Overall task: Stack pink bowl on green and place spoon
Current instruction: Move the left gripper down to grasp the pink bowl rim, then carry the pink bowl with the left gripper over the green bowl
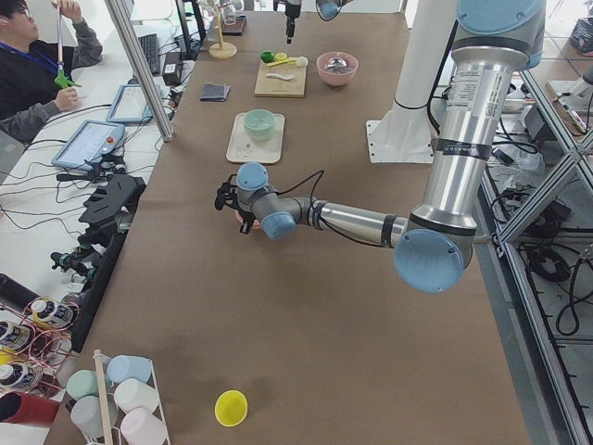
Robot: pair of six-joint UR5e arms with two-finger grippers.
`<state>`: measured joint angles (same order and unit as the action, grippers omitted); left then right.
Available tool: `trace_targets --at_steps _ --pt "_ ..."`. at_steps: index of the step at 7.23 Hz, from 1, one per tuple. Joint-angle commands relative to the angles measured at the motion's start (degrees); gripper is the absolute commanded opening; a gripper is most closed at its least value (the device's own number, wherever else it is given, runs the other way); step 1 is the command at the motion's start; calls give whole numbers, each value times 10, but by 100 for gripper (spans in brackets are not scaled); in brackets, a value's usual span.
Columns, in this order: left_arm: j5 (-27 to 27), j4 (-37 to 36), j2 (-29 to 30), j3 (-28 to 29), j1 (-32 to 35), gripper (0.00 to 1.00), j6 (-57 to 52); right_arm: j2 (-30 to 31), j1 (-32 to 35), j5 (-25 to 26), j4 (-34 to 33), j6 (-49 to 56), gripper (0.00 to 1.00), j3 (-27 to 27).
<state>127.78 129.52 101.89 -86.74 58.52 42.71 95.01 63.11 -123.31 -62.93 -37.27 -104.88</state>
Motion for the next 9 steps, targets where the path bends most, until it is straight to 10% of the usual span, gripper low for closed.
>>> trace_targets --at_steps 1,4,9 --pt "3 -99 67 -58 -2 0 102 1 0 -1 0 -1 100 -1" --pt "-87 -312 225 -108 -108 0 239 2 0 -1 0 -1 100 -4" --pt "-175 -310 375 21 -184 0 351 -1 0 0 0 -1 100 -3"
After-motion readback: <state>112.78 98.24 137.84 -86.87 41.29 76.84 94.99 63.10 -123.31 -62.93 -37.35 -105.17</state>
